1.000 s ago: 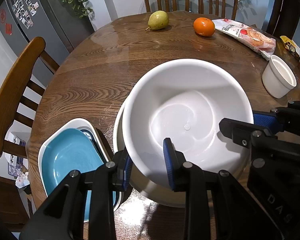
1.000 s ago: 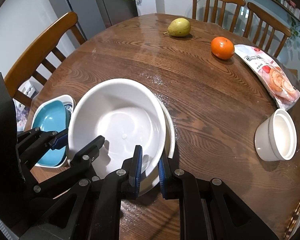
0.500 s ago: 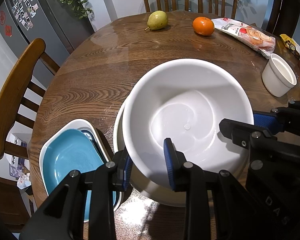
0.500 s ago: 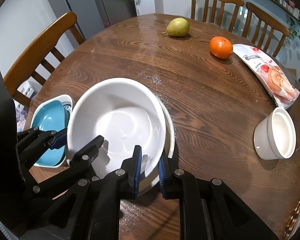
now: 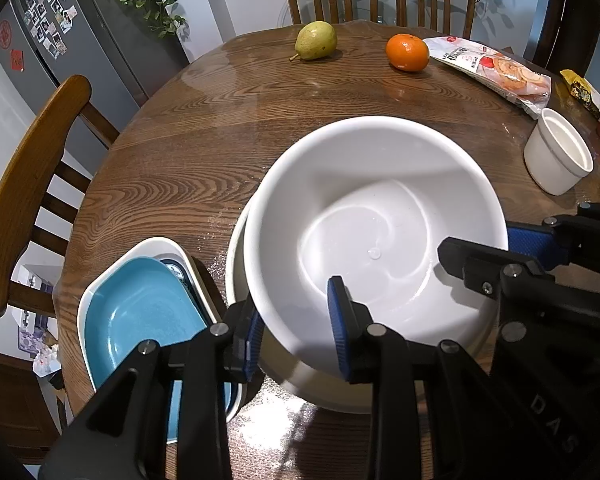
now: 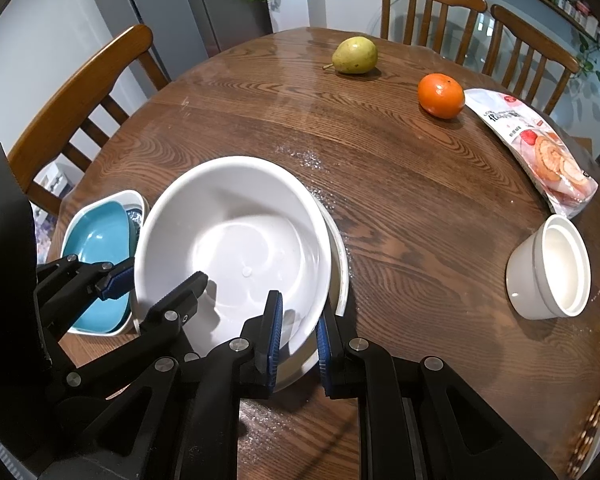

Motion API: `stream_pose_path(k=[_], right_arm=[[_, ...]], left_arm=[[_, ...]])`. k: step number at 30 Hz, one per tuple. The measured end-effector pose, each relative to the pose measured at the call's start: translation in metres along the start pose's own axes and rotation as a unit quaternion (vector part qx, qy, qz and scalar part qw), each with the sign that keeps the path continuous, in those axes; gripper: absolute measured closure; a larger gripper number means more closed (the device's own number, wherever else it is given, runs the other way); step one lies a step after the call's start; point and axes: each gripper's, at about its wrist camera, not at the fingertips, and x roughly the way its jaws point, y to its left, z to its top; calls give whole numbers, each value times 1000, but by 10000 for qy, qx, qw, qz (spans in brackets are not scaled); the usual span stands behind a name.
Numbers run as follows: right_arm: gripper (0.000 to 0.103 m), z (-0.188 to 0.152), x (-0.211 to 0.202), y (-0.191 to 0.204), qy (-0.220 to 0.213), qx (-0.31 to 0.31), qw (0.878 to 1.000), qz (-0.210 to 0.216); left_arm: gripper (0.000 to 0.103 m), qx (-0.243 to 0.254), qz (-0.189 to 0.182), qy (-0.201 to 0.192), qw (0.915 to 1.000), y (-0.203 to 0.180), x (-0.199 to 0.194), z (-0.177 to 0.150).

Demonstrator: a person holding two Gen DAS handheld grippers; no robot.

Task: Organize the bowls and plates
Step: 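Open both grippers and withdraw from the nested bowls, then move both grippers to the small white bowl and close on its rim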

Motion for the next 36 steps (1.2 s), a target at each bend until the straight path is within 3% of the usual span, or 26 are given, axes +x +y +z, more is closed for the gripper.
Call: stream_pose_path(k=[4, 10, 17, 20, 30, 36], right_arm=[[86, 0, -1, -1, -17, 3, 10000, -19], [83, 0, -9, -4, -150, 83, 9998, -78], [80, 0, -23, -13, -375, 272, 9989, -49], [80, -3, -27, -16, -428, 350, 9985, 15], [79, -20, -47, -39, -684, 836, 9928, 515], [79, -37, -60, -52, -750, 1034, 9910, 404]], left_arm=[[71, -16, -27, 1, 10000, 0, 0, 0], [50, 30, -4, -111, 9999, -4, -5, -1], [38, -21, 16, -180, 9998, -4, -9, 0], [27, -15, 73, -233, 9997, -5, -14, 0], [19, -314, 10, -380, 9988, 1, -35, -2], [19, -296, -42, -470, 9985, -8, -51, -8]])
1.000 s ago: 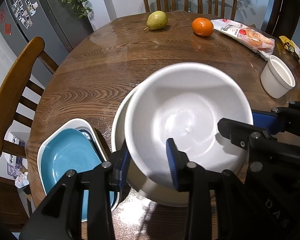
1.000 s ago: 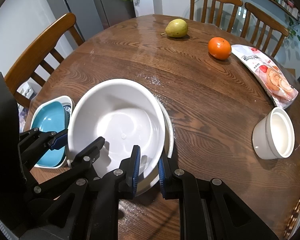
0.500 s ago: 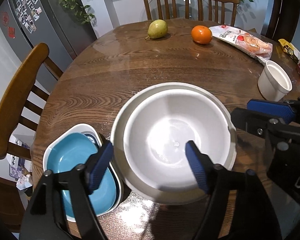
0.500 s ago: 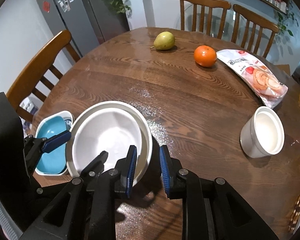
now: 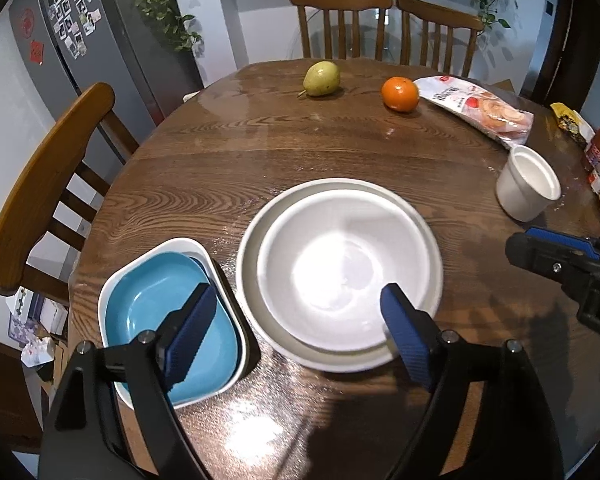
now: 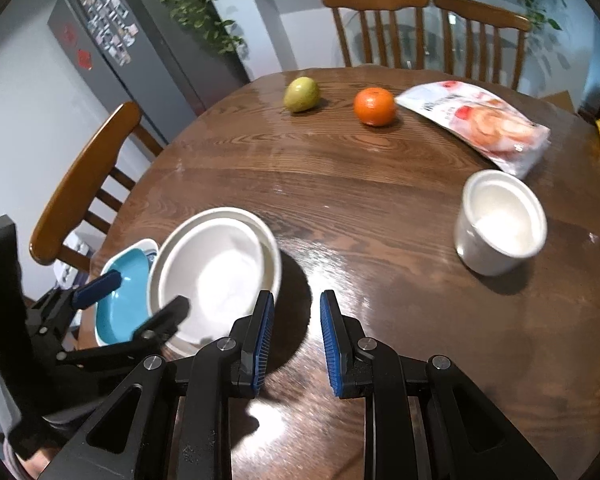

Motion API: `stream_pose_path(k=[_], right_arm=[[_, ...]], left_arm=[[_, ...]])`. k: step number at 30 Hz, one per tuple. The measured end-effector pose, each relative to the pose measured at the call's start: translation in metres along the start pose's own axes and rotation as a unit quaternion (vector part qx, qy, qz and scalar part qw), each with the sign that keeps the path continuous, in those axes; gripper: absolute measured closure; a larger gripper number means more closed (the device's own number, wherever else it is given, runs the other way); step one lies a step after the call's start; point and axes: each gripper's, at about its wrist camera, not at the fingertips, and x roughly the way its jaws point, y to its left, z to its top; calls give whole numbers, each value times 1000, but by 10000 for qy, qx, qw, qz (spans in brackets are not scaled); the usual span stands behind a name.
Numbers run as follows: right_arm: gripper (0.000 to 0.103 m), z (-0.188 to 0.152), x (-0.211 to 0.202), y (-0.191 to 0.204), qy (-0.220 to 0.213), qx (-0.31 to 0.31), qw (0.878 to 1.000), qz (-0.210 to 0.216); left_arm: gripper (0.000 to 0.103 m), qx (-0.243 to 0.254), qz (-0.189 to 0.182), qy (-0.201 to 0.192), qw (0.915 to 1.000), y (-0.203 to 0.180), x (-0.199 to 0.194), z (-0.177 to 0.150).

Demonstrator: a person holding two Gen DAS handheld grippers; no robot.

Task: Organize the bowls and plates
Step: 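Move both grippers to the small white bowl and close on its rim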

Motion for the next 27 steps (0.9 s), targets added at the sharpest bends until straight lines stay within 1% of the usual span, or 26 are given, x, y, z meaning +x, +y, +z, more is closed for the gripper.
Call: stream_pose_path(k=[5, 11, 20, 27], right_arm=[[79, -14, -23, -19, -145, 176, 9997, -91], [79, -29, -46, -39, -277, 268, 9990, -224], [79, -49, -80, -75, -527, 549, 9964, -374], [79, -53, -105, -97, -698, 629, 9943, -507]], left_arm=[[19, 165, -110, -113, 9997, -17, -15, -3], [19, 422, -305, -274, 9983, -47, -34, -5], [19, 864, -527, -521, 9935, -93, -59, -8], [19, 1025, -611, -682, 9905, -125, -73, -4]])
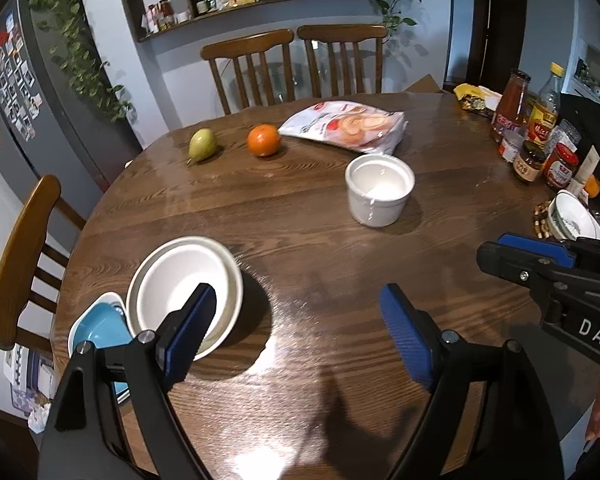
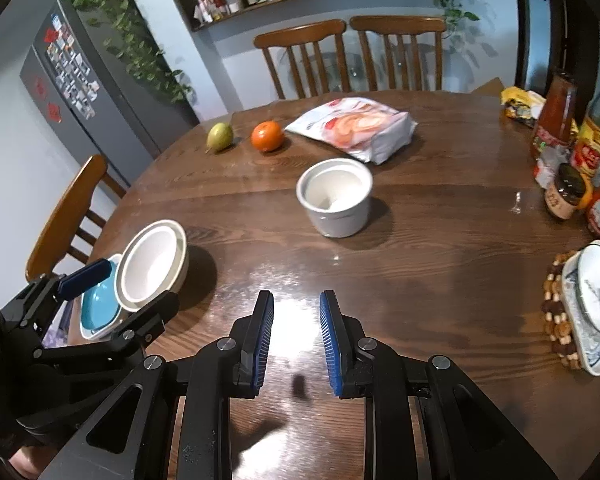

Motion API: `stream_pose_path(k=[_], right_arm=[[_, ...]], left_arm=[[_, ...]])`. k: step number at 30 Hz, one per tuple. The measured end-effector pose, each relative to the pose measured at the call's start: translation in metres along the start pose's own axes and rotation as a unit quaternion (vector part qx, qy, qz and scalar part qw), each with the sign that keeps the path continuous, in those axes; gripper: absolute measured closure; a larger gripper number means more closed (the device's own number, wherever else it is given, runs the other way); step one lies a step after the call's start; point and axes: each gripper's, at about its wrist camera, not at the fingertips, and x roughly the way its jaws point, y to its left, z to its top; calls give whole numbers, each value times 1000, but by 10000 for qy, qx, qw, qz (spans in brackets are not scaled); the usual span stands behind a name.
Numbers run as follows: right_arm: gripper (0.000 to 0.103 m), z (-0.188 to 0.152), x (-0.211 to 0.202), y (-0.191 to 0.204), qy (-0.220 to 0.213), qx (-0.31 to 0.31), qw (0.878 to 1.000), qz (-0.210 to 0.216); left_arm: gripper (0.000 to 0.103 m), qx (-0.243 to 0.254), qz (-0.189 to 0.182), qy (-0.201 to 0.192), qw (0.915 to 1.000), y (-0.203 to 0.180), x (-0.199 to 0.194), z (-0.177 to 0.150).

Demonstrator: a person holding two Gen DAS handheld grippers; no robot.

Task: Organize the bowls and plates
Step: 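Move both grippers to the small white bowl and close on its rim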

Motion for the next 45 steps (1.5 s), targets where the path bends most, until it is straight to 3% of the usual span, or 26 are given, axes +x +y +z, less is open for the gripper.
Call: stream_pose_path(k=[13, 18, 26, 45], right_arm=[[79, 32, -21, -17, -269, -260, 9993, -98], [79, 62, -14, -26, -304, -367, 9986, -226], [79, 88, 23, -45, -65, -287, 9992, -288], [79, 95, 119, -73, 699, -145, 9974, -6]], left_arm=[[19, -20, 74, -274, 9996, -31, 3, 40], [19, -147, 82, -208, 9996, -34, 20, 62], [19, -296, 131, 19, 9995, -37, 59, 82], [19, -399, 60, 793, 9960, -36, 148, 88]])
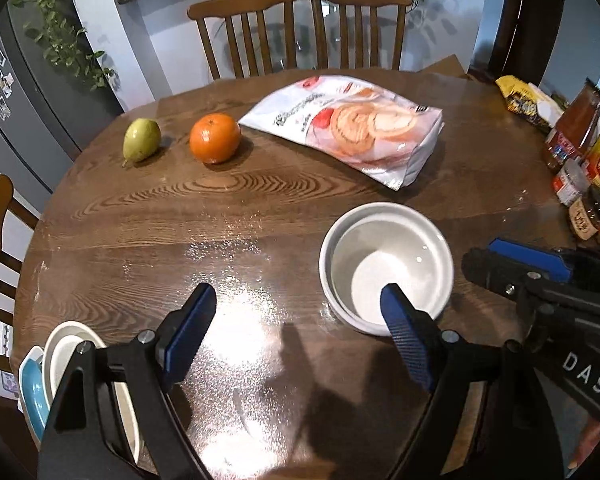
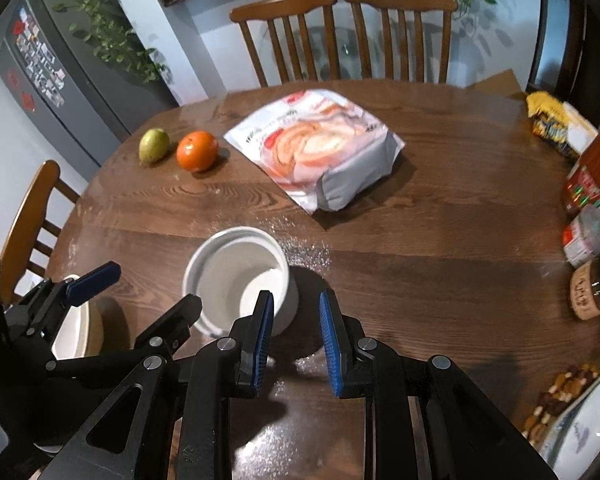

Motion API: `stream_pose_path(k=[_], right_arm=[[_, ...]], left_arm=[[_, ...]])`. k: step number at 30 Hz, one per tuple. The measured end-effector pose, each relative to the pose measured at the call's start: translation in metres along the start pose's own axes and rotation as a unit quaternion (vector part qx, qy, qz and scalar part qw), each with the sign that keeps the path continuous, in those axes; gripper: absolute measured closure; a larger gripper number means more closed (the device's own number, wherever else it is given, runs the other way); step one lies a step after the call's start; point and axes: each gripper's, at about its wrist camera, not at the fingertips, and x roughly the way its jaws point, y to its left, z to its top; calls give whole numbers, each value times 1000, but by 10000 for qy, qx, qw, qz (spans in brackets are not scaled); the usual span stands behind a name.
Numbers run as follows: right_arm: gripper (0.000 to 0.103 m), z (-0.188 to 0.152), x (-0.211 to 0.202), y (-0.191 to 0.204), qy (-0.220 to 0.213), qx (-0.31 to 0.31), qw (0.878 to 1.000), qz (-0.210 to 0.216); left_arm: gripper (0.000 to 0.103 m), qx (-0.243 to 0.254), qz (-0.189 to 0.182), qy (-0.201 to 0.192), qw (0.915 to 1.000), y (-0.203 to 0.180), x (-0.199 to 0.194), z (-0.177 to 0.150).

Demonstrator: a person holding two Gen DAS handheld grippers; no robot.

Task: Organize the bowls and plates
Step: 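Move both grippers to the small white bowl and close on its rim, then carry the small white bowl with both grippers and lower it into the nested bowls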

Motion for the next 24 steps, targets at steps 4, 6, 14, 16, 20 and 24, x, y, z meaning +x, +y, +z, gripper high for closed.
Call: stream_pose_path(k=[4, 6, 14, 16, 20, 24], right_arm=[[79, 1, 14, -1, 57, -37, 9999, 130], [79, 2, 20, 1, 97, -54, 9997, 210], [79, 4, 30, 1, 116, -76, 9989, 450], [79, 5, 32, -1, 148, -36, 9986, 509], [79, 8, 39, -4, 268, 102, 9977, 621], [79, 13, 45, -5, 375, 146, 9971, 642]], left_arm=[[19, -12, 2, 118, 9999, 0, 14, 0], [20, -12, 9, 205, 9998, 1, 22, -1], [19, 102, -108, 287, 9995, -2, 32, 3], [20, 152, -177, 318, 9992, -3, 34, 3], [22, 250, -234, 344, 9988, -7, 36, 7], [34, 338, -284, 350, 9984, -9, 39, 11]])
